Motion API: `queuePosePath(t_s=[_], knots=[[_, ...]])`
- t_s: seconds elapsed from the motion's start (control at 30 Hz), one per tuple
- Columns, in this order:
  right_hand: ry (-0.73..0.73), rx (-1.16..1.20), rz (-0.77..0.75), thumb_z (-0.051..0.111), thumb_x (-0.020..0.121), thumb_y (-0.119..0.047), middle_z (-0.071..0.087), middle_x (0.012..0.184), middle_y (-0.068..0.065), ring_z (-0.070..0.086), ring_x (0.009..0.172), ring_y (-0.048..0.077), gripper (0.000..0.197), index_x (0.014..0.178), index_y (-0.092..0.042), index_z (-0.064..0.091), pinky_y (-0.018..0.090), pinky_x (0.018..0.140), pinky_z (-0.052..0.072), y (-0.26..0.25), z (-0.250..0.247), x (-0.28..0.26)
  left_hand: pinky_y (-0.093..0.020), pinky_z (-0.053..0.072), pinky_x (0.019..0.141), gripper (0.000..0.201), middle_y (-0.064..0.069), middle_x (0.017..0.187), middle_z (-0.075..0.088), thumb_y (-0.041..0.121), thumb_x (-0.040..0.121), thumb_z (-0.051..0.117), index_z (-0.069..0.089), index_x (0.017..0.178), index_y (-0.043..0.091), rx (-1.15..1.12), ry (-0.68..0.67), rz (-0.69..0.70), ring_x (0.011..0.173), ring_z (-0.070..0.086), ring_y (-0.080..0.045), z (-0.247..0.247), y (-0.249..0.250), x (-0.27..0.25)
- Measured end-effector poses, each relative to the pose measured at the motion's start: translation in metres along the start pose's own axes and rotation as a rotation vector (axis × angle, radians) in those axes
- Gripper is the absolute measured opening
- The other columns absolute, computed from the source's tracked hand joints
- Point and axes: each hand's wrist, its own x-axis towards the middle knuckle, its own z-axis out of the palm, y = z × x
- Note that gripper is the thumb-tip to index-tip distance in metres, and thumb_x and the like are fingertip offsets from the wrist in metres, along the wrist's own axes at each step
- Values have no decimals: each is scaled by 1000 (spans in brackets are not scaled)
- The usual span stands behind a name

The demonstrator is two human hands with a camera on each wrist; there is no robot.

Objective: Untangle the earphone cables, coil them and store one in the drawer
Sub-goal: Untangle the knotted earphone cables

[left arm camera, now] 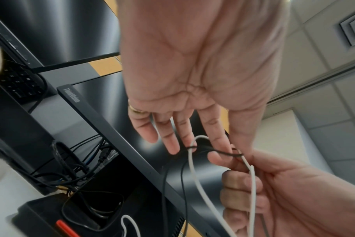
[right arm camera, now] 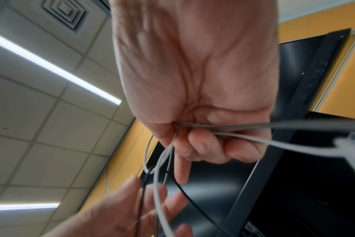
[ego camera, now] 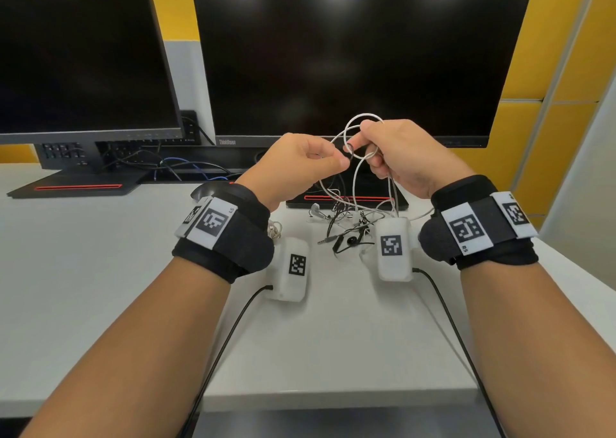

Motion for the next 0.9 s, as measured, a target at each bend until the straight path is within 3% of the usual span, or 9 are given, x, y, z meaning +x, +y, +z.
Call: queuePosePath(t_s=[0.1,0.17,0.27,0.4,0.53,0.63,0.77,0.83,0.9], knots=[[3,-50,-9,36,104,-28,45,60,-1,41,56,10,38,100,-11,70,27,58,38,1,3,0,-23,44,88,7,13,95,66,31,88,68,72,85,27,4,-17,8,96,59,-3,0,1,-1],[9,-84,-13,37,104,-29,46,61,-1,42,56,10,36,102,-15,70,27,58,38,1,5,0,-18,42,82,8,17,96,62,27,90,66,72,85,24,49,-9,13,93,56,0,1,1,1],[22,-159,-4,37,102,-31,43,60,-3,39,56,11,35,96,-19,70,30,59,37,0,7,0,-21,45,78,14,3,94,64,23,94,58,68,85,19,47,46,46,86,57,-6,0,2,2],[35,-427,58,38,102,-29,47,68,-4,43,61,10,38,93,-13,72,26,59,36,5,1,0,-6,43,64,13,5,88,54,17,100,45,56,94,15,-80,339,176,77,51,0,-7,2,6],[79,-535,165,42,101,-26,48,67,-1,41,57,10,38,103,0,70,20,52,34,16,-11,4,-18,50,74,20,3,93,60,11,100,35,50,91,20,-415,553,191,83,63,-4,-14,-3,12],[113,-561,187,44,99,-25,48,66,-1,41,57,11,35,95,-5,72,21,52,35,20,-16,7,-21,52,75,23,0,88,61,6,98,36,51,87,19,-488,532,174,80,65,-8,-16,-3,12],[200,-461,160,44,98,-24,47,64,-2,40,54,11,32,73,-16,63,22,51,34,19,-15,10,-23,54,70,25,2,69,59,2,93,44,54,75,15,-376,367,86,64,61,-8,-11,-2,13],[292,-401,157,43,99,-21,52,69,0,46,59,12,30,84,-13,68,23,55,37,15,-17,10,-25,51,63,25,1,64,54,3,93,42,51,73,14,-372,348,20,55,54,-9,-8,-3,14],[470,-373,115,43,101,-13,62,89,7,59,80,19,26,111,-4,66,27,68,45,15,-21,12,-26,48,58,23,-1,65,48,5,95,39,47,75,14,-377,403,-24,54,47,-11,-8,-6,17]])
